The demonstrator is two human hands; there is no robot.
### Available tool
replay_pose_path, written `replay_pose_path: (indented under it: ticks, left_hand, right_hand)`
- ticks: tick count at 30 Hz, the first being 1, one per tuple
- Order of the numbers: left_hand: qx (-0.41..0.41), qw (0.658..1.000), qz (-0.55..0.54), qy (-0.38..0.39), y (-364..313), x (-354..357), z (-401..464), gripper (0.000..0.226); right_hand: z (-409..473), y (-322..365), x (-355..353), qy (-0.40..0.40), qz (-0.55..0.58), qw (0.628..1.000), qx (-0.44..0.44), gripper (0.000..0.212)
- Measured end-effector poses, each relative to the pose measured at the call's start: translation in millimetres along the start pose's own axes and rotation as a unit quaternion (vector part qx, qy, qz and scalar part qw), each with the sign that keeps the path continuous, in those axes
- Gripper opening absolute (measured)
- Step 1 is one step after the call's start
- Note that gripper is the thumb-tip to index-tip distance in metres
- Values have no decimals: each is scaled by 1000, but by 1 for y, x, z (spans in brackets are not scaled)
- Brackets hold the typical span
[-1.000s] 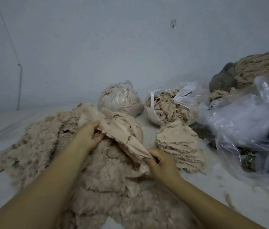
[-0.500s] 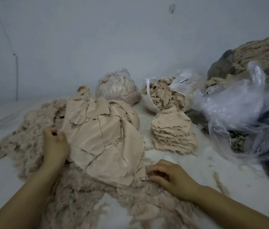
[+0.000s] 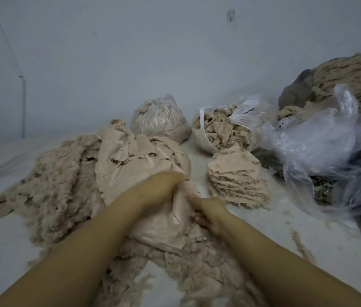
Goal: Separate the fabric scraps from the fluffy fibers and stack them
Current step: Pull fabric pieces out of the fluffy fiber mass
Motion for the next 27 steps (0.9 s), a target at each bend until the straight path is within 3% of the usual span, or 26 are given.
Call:
replay_pose_path:
  ticks: [4,9,13,15,17,18,19,23,25,27]
  left_hand:
    - [-4,997,18,79,32,36,-4,44]
    - [11,999,-12,47,47,52,-12,48]
    - [-15,998,38,55,43,66,-6,51]
    - [-19,999,35,-12,35,54,-5,44]
    - [4,987,36,-157,19,25,-7,33]
    - [29,981,31,-191,9,18,-7,31]
    - [59,983,15,-172,0,20,-3,33]
    - [52,990,-7,128,0,84,5,45]
    - [35,989,31,142,9,95,5,47]
    - [27,993,43,103,8,95,9,47]
  right_hand:
    - [0,-3,2,14,43,999,-17,8]
    - [-22,-9,-31,9,-5,998,-58,27]
    - [-27,-8,-51,-6,18,996,-92,6]
    - [-26,-6,-50,-5,14,995,-96,9]
    - [-24,-3,-45,-7,-3,995,-102,15]
    - [-23,-1,-42,-6,-10,994,-107,22]
    - [-22,1,-38,0,-18,994,-112,26]
    - [-28,0,-30,35,-30,993,-106,32]
    - [-32,4,-38,25,0,991,-130,29]
    - [-37,13,-48,5,17,985,-171,27]
Point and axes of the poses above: each hand's wrist, its own z-axis towards the middle knuckle, its own x-axis out of the palm, y = z × x, the point moved 9 cm from there along z, towards the middle knuckle, and after that the axes turned 1 degree about -y, right-handed, at the moved point
